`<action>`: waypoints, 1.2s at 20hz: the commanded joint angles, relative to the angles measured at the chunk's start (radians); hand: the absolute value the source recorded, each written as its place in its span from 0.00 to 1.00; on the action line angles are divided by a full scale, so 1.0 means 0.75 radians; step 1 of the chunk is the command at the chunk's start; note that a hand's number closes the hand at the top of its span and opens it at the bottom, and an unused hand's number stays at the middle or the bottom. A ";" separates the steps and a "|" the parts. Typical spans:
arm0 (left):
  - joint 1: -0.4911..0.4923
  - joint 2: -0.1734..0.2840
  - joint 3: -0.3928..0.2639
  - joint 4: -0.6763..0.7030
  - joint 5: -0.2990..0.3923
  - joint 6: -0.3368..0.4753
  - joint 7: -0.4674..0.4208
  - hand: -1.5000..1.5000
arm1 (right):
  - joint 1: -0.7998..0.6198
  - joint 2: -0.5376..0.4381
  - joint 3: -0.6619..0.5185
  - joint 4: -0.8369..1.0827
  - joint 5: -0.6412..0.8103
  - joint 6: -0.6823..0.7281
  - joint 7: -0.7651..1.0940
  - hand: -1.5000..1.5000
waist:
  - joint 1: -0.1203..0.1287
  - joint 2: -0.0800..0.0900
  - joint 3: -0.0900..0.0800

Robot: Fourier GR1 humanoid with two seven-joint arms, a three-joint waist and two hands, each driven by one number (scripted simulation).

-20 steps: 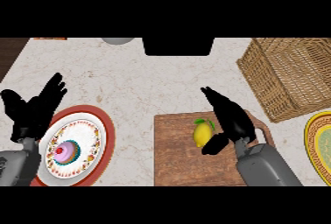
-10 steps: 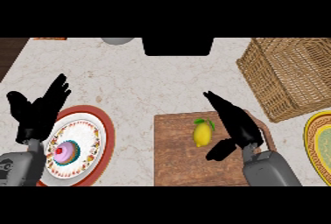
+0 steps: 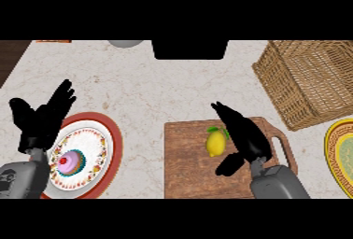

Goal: Pick the lemon from the cutting board and place it in the basket

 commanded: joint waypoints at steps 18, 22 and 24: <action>-0.005 -0.013 0.076 -0.049 -0.016 -0.084 0.061 0.50 | -0.078 0.063 -0.003 0.262 0.270 0.029 -0.157 1.00 | 0.001 0.000 0.000; -0.019 0.014 0.112 -0.012 -0.011 -0.103 0.032 0.50 | -0.098 0.135 0.032 0.471 0.352 -0.122 -0.216 1.00 | 0.005 0.001 0.000; -0.031 0.030 0.130 0.011 0.004 -0.097 0.054 0.50 | 0.234 -0.073 0.206 0.043 0.290 0.017 -0.409 1.00 | -0.032 -0.009 0.000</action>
